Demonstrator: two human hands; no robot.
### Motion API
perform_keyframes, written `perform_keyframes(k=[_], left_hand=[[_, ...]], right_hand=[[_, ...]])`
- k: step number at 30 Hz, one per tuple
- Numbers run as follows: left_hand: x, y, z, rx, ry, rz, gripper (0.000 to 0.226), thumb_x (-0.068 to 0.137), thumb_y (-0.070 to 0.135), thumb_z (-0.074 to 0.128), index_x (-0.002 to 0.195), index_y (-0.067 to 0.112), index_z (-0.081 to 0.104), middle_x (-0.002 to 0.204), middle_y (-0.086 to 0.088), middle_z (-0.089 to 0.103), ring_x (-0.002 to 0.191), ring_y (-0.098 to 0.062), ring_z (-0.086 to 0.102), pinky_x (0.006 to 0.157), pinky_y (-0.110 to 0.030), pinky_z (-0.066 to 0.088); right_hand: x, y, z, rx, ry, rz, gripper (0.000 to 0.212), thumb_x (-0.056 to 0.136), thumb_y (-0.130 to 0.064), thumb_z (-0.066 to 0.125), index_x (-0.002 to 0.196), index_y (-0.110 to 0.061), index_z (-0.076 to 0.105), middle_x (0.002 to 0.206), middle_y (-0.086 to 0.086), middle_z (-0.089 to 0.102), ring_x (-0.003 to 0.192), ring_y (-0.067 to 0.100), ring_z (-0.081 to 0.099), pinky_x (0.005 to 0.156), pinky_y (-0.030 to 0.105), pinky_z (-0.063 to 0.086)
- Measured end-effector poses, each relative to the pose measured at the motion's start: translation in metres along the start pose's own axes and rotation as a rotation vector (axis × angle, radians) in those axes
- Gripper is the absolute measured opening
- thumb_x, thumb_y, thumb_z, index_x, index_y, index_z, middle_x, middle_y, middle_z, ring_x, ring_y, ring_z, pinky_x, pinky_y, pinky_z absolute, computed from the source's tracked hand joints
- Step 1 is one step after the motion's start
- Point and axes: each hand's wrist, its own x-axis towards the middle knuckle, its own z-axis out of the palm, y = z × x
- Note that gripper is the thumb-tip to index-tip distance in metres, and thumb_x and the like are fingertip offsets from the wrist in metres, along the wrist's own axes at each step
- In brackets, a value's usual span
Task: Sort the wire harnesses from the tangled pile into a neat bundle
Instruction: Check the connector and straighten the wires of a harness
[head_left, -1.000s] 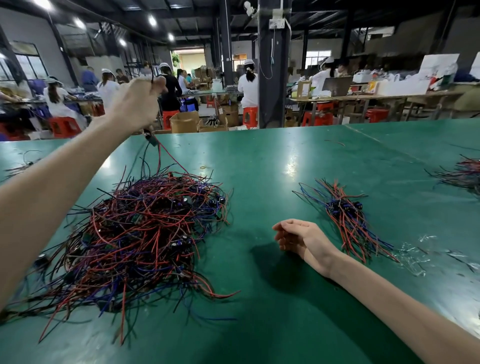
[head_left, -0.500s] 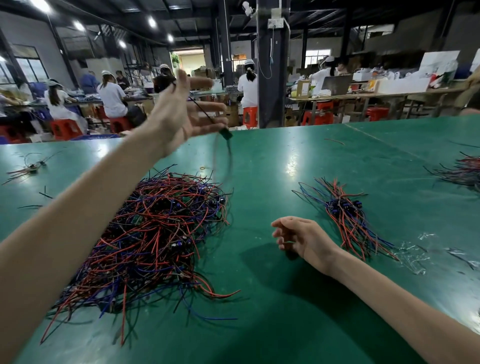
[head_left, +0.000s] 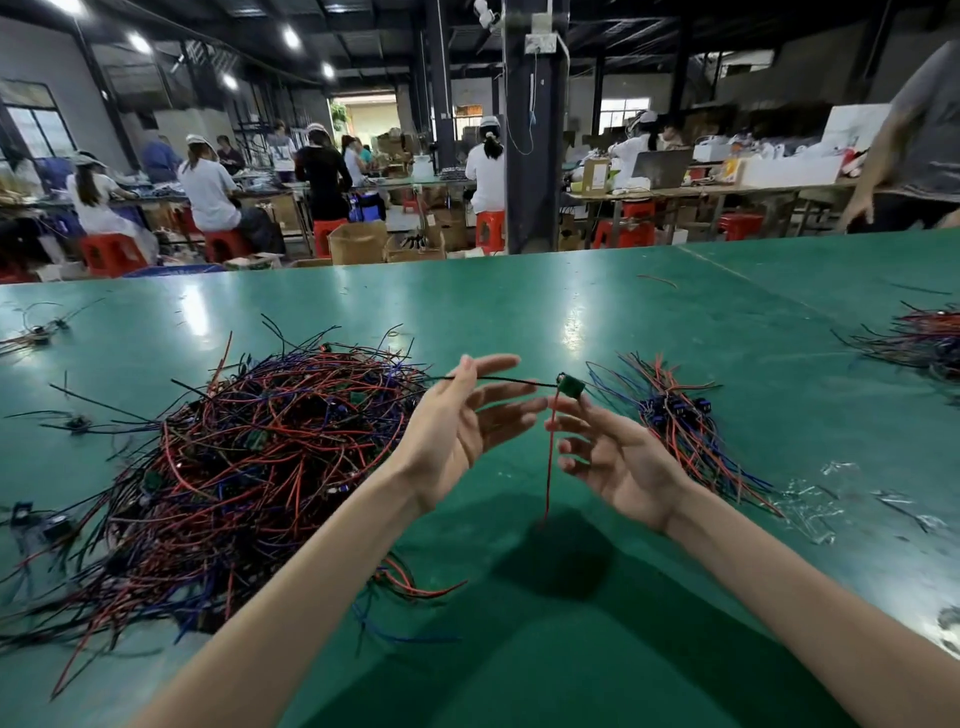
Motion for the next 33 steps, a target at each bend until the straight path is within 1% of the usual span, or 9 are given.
perform_keyframes(k=[5, 9, 12, 14, 17, 19, 22, 27, 33], left_hand=[[-0.015, -0.021, -0.004, 0.303, -0.001, 0.025, 0.038, 0.101, 0.029, 0.032, 0.111, 0.012, 0.064, 0.106, -0.01, 0.071, 0.094, -0.019, 0.067, 0.085, -0.032, 0.052], [-0.028, -0.037, -0.008, 0.954, -0.114, 0.332, 0.028, 0.1, 0.026, 0.042, 0.123, 0.033, 0.055, 0.109, 0.0, 0.066, 0.1, -0.007, 0.062, 0.092, -0.025, 0.047], [-0.033, -0.051, -0.015, 1.372, -0.25, 0.467, 0.046, 0.096, 0.018, 0.046, 0.14, 0.029, 0.04, 0.118, 0.003, 0.059, 0.111, -0.006, 0.054, 0.099, -0.019, 0.04], [-0.036, -0.057, -0.014, 1.242, -0.223, 0.437, 0.041, 0.097, 0.013, 0.044, 0.137, 0.02, 0.045, 0.115, 0.001, 0.061, 0.107, -0.006, 0.056, 0.096, -0.019, 0.042], [-0.037, -0.056, -0.003, 0.657, -0.027, 0.213, 0.023, 0.1, 0.013, 0.043, 0.11, 0.012, 0.063, 0.099, -0.002, 0.067, 0.091, -0.009, 0.064, 0.084, -0.026, 0.052], [-0.034, -0.054, 0.003, 0.327, 0.085, 0.02, 0.03, 0.094, 0.03, 0.046, 0.095, 0.005, 0.063, 0.093, -0.008, 0.069, 0.083, -0.018, 0.067, 0.078, -0.034, 0.056], [-0.034, -0.05, 0.008, 0.031, 0.119, -0.238, 0.043, 0.087, 0.044, 0.047, 0.087, 0.003, 0.059, 0.085, -0.014, 0.07, 0.075, -0.024, 0.069, 0.073, -0.037, 0.057], [-0.039, -0.046, 0.006, -0.234, 0.104, -0.402, 0.046, 0.097, 0.044, 0.037, 0.101, 0.001, 0.053, 0.093, -0.022, 0.069, 0.08, -0.029, 0.07, 0.075, -0.039, 0.057], [-0.038, -0.054, 0.012, -0.143, 0.061, -0.394, 0.013, 0.092, 0.019, 0.052, 0.095, 0.008, 0.056, 0.079, -0.012, 0.07, 0.068, -0.019, 0.07, 0.069, -0.03, 0.059]], right_hand=[[-0.001, -0.007, -0.001, 0.091, 0.021, -0.039, 0.039, 0.081, -0.042, 0.058, 0.095, -0.009, 0.075, 0.079, 0.002, 0.065, 0.064, 0.011, 0.055, 0.062, 0.022, 0.054], [0.001, -0.008, 0.002, 0.095, 0.038, -0.037, 0.023, 0.078, -0.02, 0.059, 0.085, -0.009, 0.078, 0.073, 0.002, 0.061, 0.062, 0.009, 0.057, 0.061, 0.019, 0.053], [0.001, -0.005, 0.0, 0.107, 0.016, -0.023, 0.024, 0.078, -0.009, 0.055, 0.086, -0.006, 0.076, 0.072, 0.004, 0.061, 0.064, 0.01, 0.06, 0.063, 0.019, 0.055], [-0.001, -0.002, -0.001, 0.078, -0.005, -0.012, 0.025, 0.079, -0.006, 0.053, 0.092, -0.003, 0.074, 0.071, 0.005, 0.06, 0.066, 0.01, 0.061, 0.065, 0.019, 0.055], [-0.002, 0.002, 0.002, 0.047, -0.026, -0.015, 0.029, 0.078, -0.003, 0.054, 0.103, 0.001, 0.066, 0.072, 0.008, 0.061, 0.067, 0.011, 0.064, 0.069, 0.02, 0.056], [-0.003, 0.005, 0.005, -0.006, -0.032, -0.032, 0.031, 0.077, -0.004, 0.056, 0.107, 0.002, 0.063, 0.073, 0.008, 0.063, 0.067, 0.013, 0.065, 0.068, 0.02, 0.056], [-0.006, 0.01, 0.009, -0.097, -0.016, -0.06, 0.031, 0.074, -0.005, 0.059, 0.105, 0.0, 0.062, 0.072, 0.01, 0.067, 0.062, 0.014, 0.065, 0.063, 0.018, 0.054], [-0.007, 0.016, 0.013, -0.158, 0.03, -0.114, 0.032, 0.068, -0.005, 0.062, 0.1, -0.002, 0.063, 0.066, 0.01, 0.068, 0.058, 0.012, 0.065, 0.058, 0.017, 0.053], [-0.007, 0.024, 0.015, -0.185, 0.024, -0.132, 0.03, 0.067, -0.005, 0.066, 0.096, -0.002, 0.064, 0.07, 0.009, 0.068, 0.058, 0.012, 0.062, 0.053, 0.017, 0.049]])
